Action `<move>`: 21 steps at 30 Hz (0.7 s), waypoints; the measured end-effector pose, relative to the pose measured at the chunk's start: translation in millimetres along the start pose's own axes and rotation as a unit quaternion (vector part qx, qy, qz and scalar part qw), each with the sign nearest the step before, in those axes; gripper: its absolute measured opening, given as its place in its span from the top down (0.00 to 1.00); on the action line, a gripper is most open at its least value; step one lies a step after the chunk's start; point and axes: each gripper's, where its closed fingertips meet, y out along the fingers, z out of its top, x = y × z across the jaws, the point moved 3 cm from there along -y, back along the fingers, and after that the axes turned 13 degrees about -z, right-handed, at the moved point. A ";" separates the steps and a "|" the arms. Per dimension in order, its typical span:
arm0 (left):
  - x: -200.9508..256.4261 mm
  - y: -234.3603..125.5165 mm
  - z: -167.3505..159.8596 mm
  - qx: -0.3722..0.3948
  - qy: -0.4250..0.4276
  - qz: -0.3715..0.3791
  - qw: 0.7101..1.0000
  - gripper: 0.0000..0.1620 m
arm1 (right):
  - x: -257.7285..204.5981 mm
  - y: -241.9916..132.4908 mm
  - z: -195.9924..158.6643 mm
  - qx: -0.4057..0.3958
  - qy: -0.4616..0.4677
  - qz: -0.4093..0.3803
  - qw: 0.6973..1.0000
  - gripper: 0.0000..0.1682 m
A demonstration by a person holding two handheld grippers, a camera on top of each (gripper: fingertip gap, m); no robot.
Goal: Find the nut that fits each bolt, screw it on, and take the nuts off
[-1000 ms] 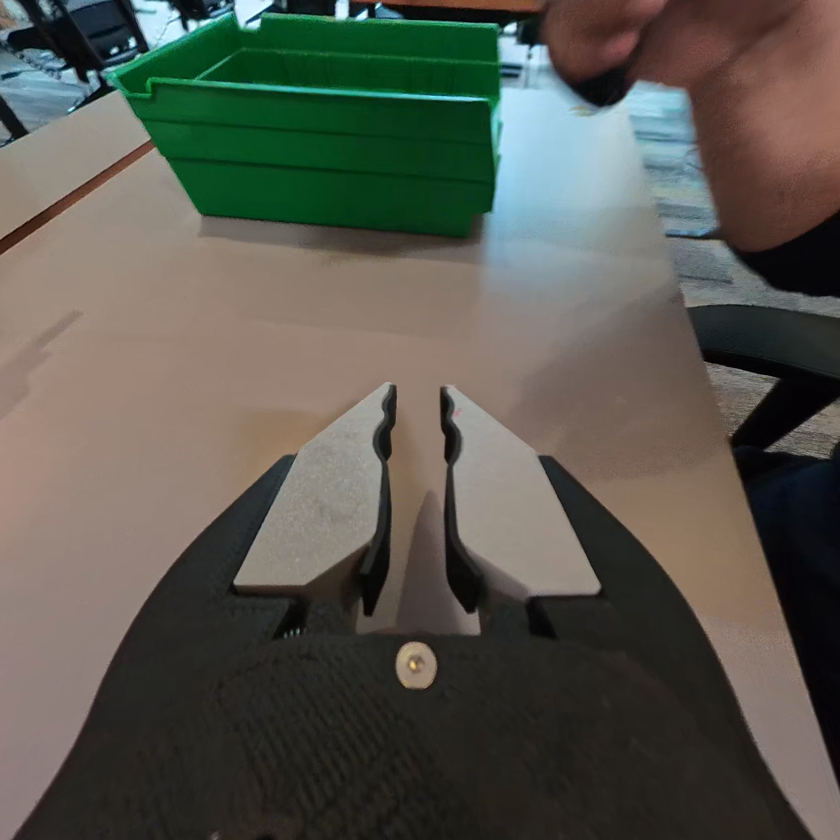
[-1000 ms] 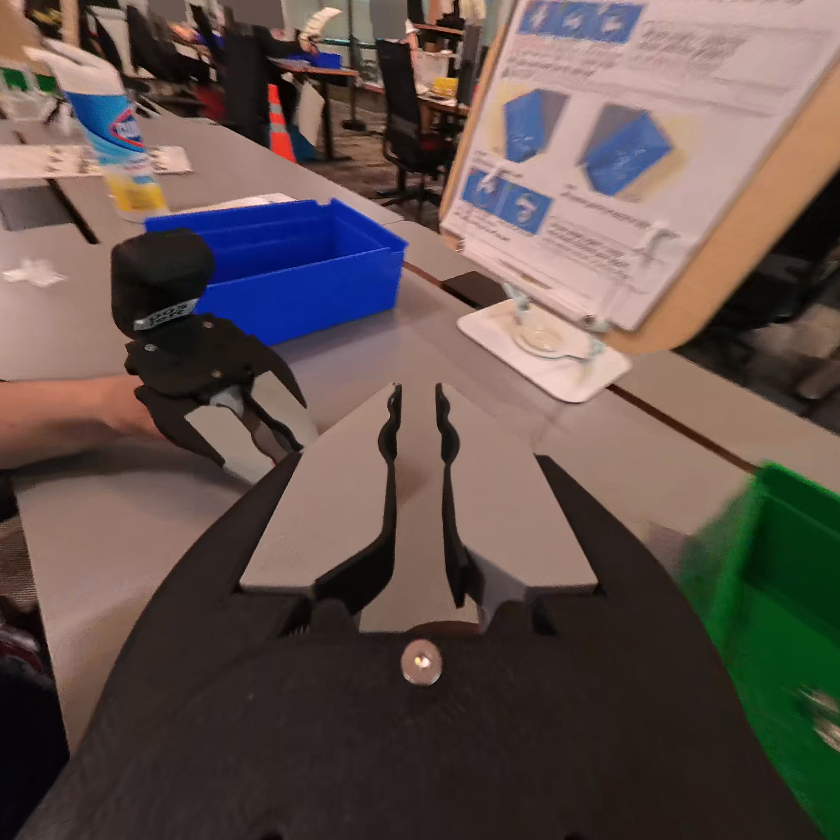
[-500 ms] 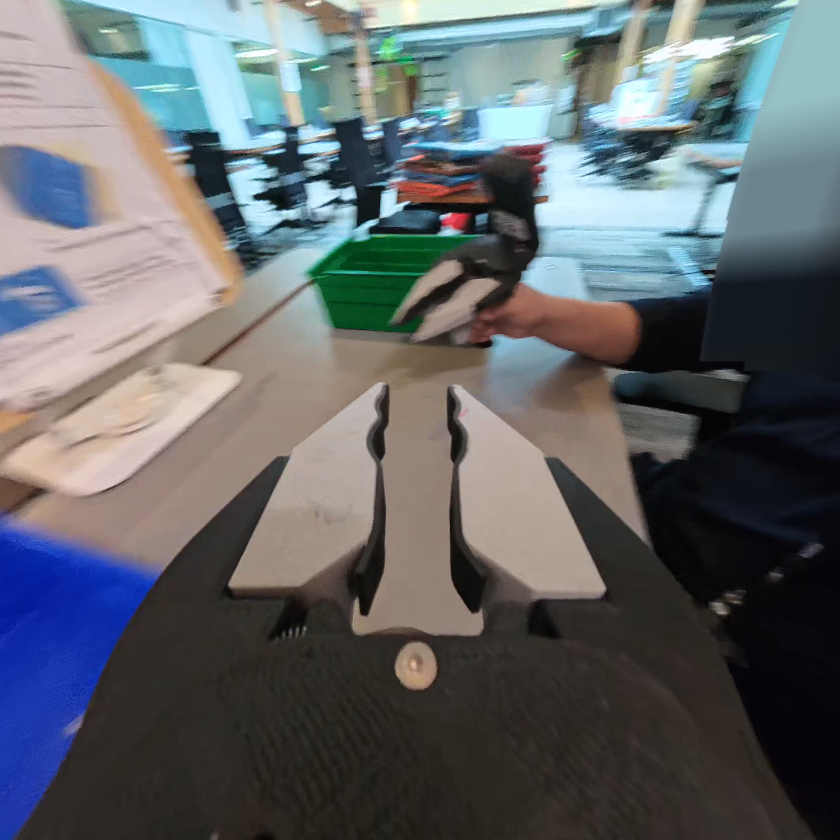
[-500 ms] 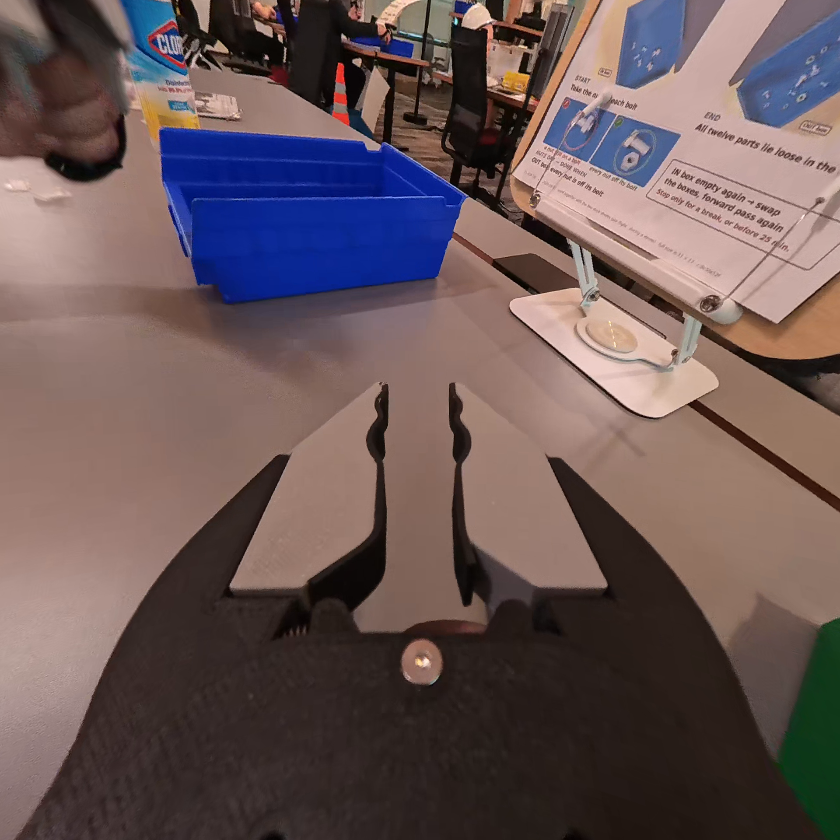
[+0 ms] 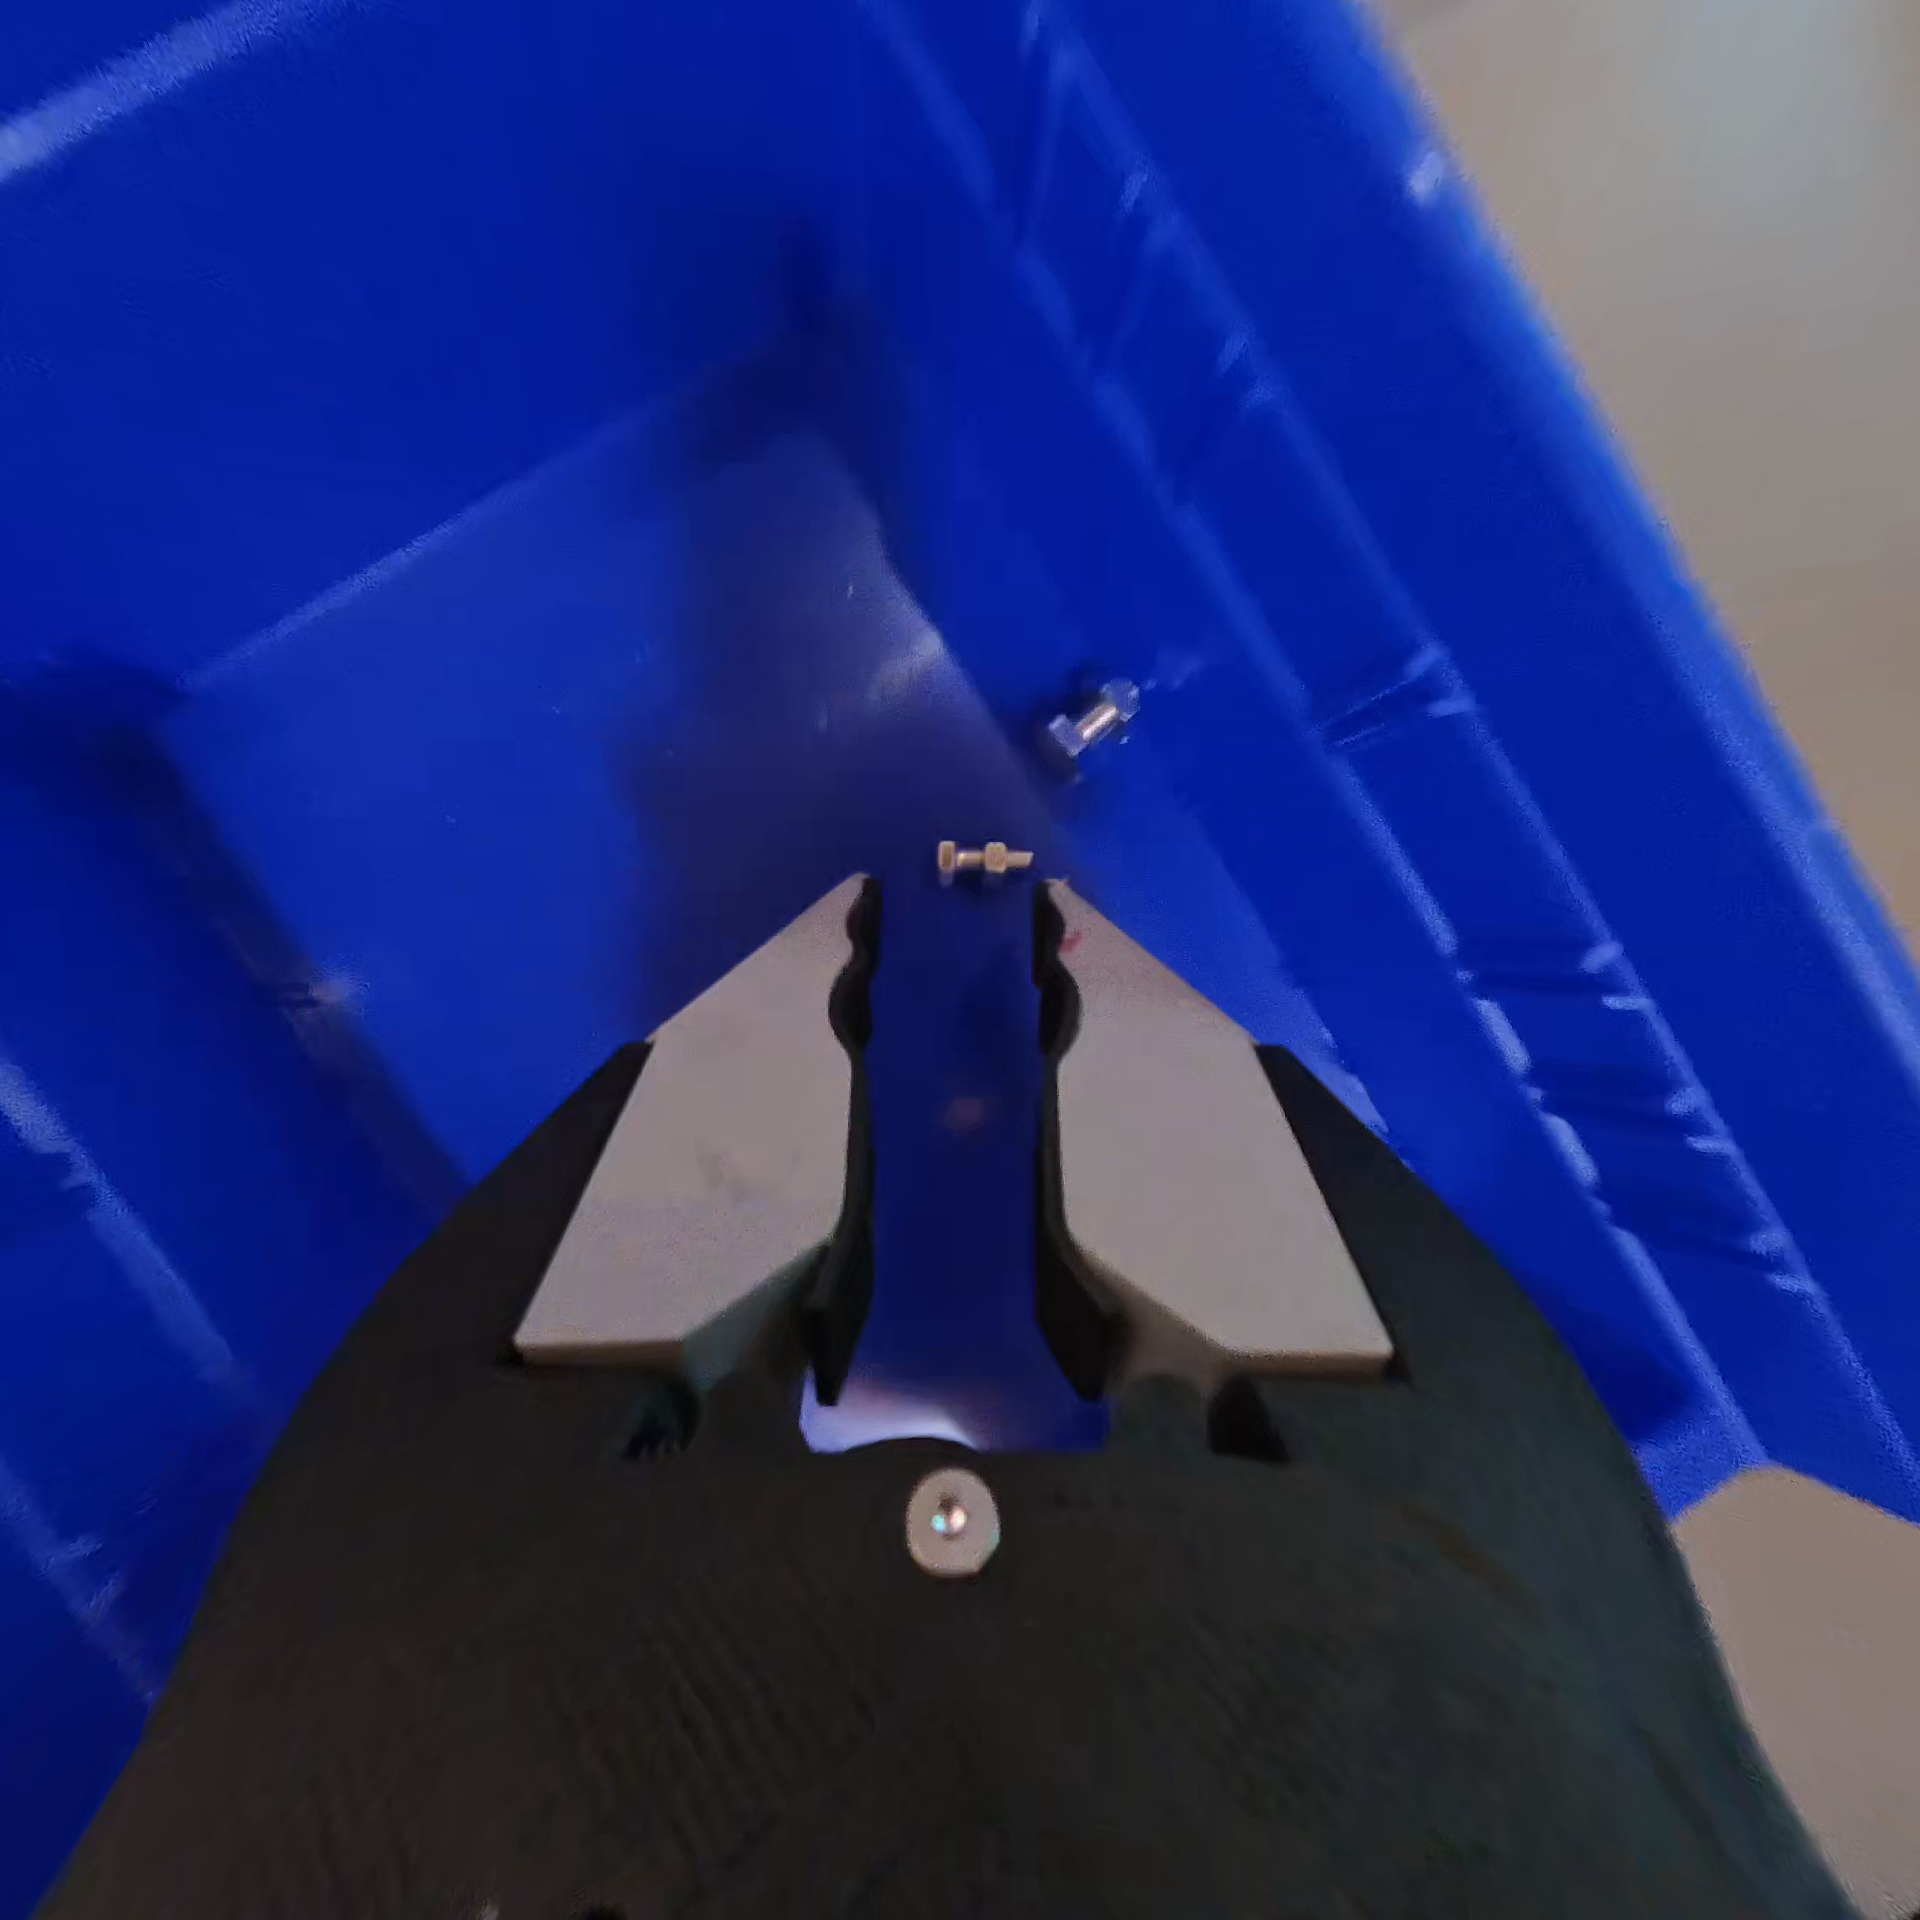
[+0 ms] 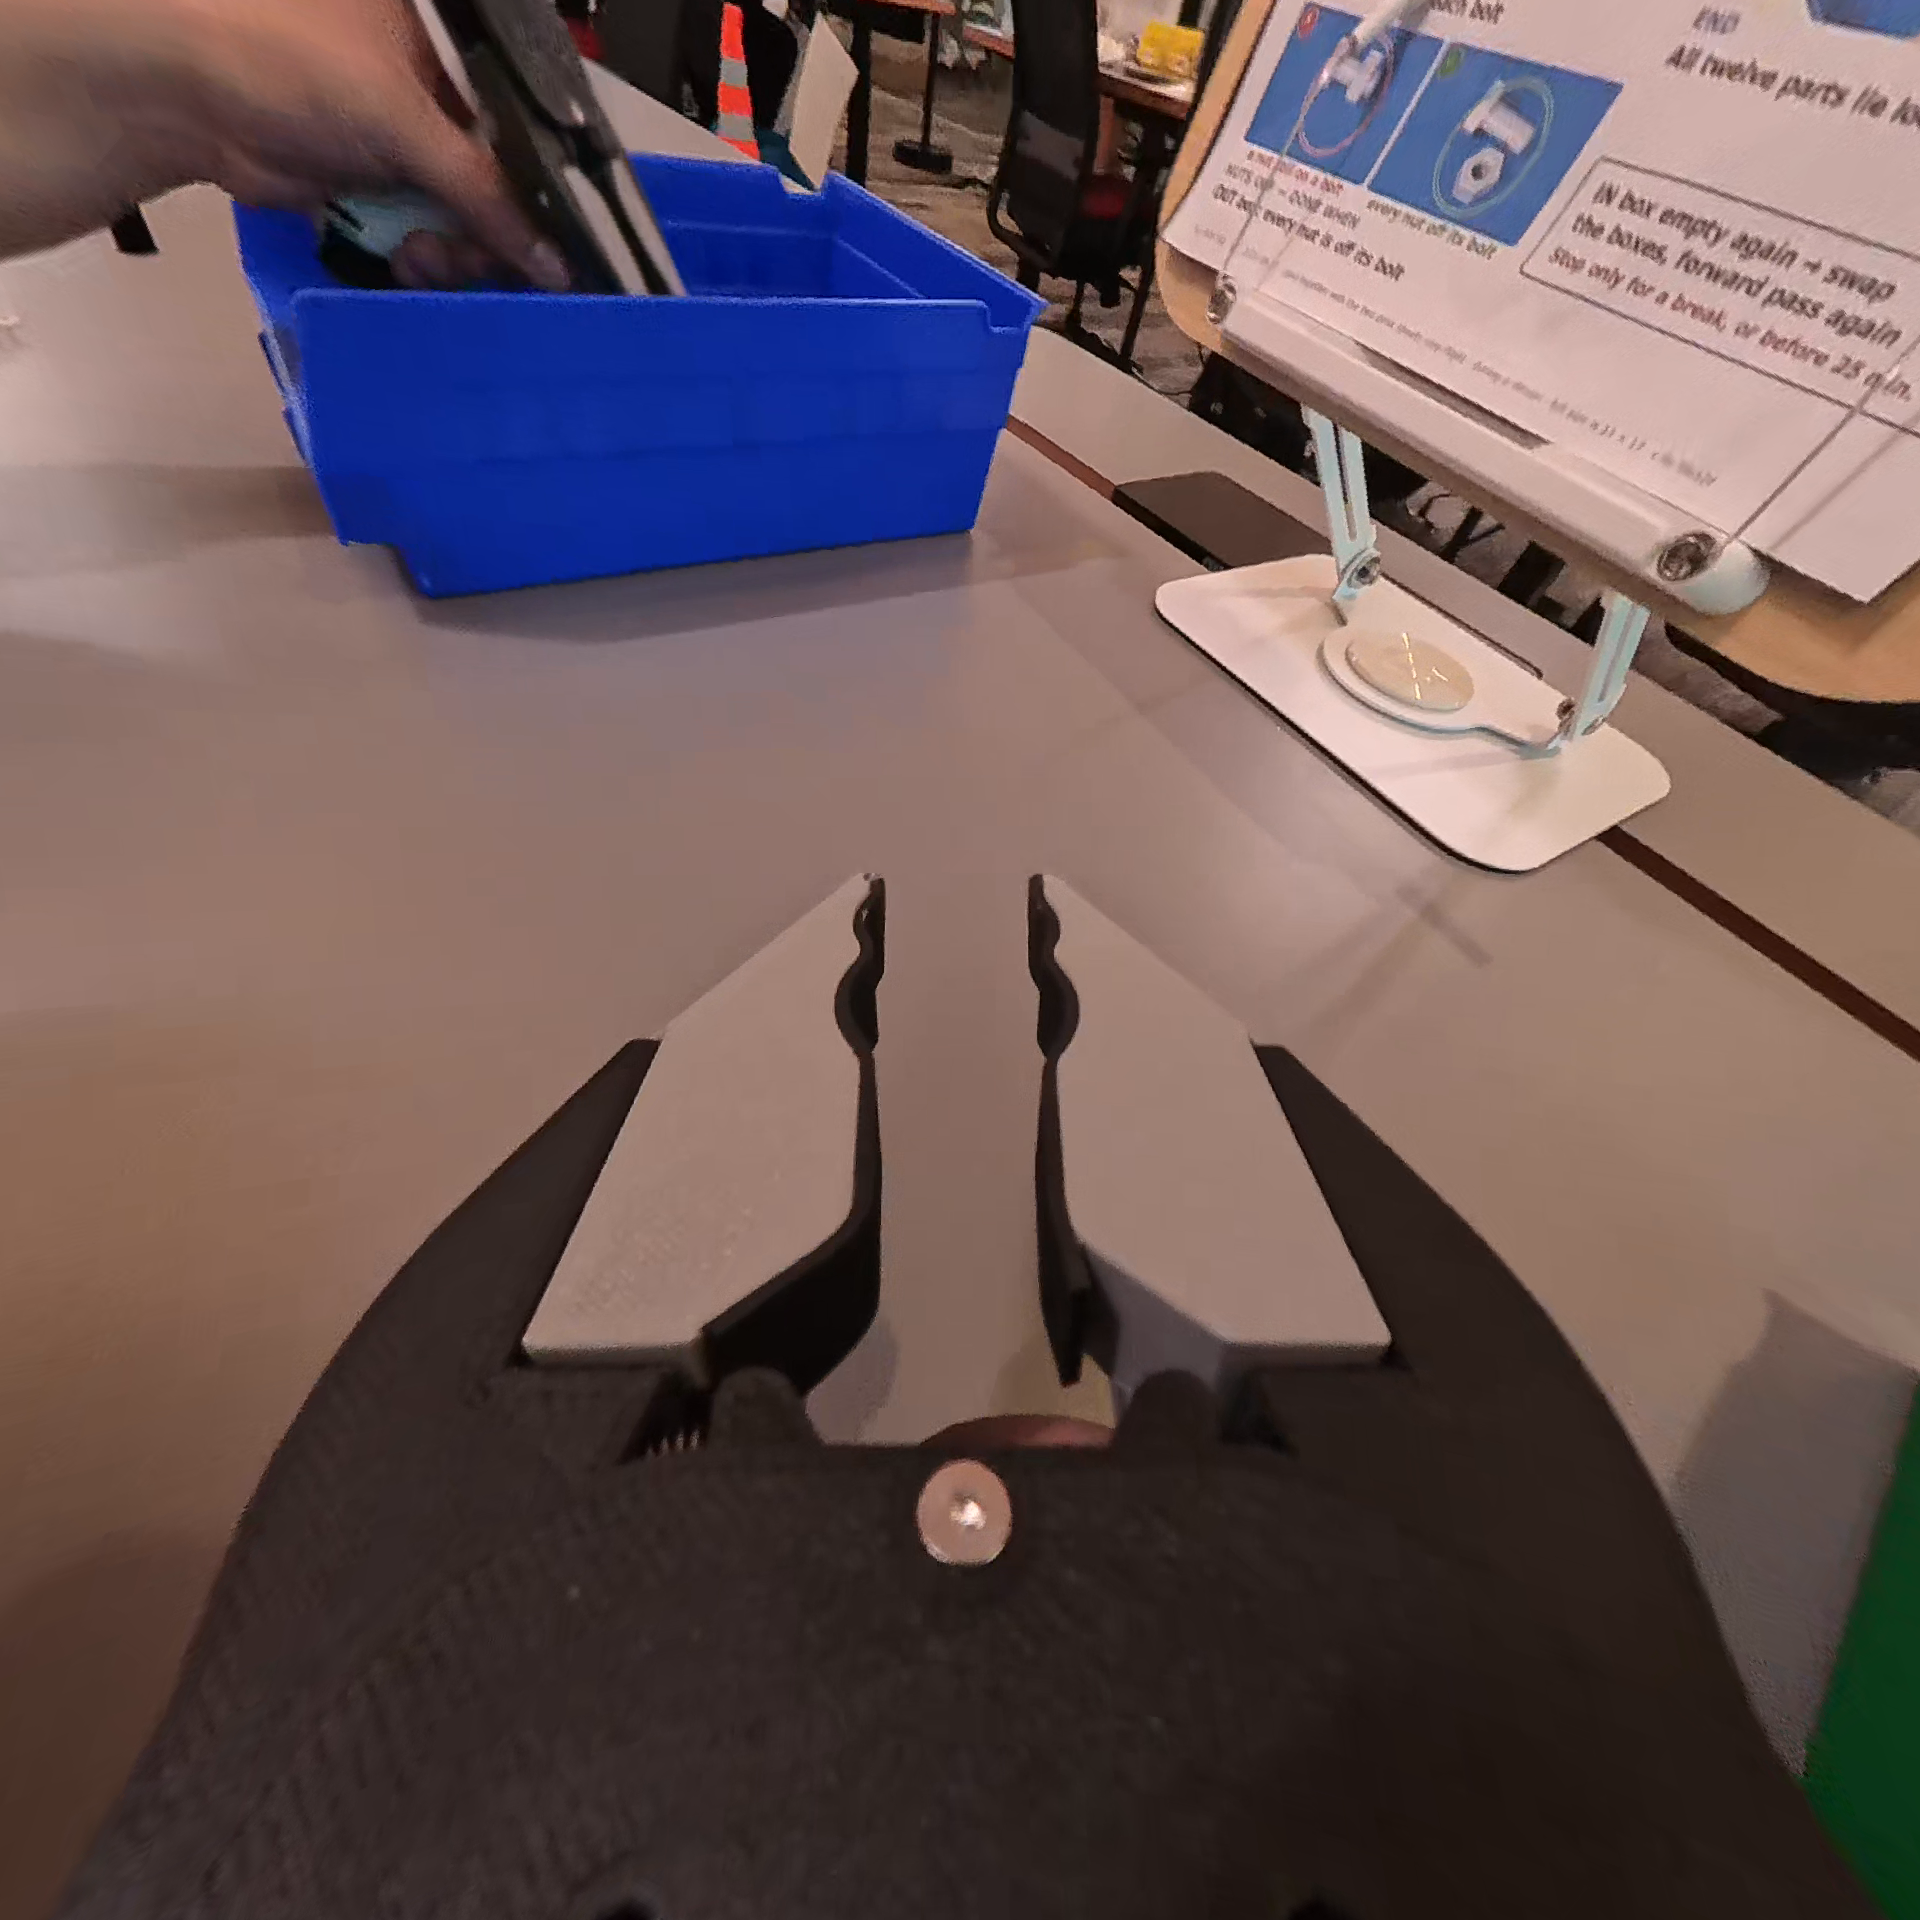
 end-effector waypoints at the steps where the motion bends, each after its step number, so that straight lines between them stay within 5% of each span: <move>1: -1.0 6.8 -3.6 -0.014 -0.001 0.006 1.000 0.83 | 2.0 0.9 -0.6 -0.001 0.002 -0.004 1.000 0.85; 17: -1.4 26.5 5.2 -0.007 0.025 0.039 0.999 0.88 | 2.5 -5.1 3.2 0.010 -0.002 0.001 1.000 0.86; 21: 1.4 -3.4 13.8 0.045 0.034 0.047 0.997 0.88 | -3.0 -5.2 1.8 0.002 -0.023 0.001 1.000 0.86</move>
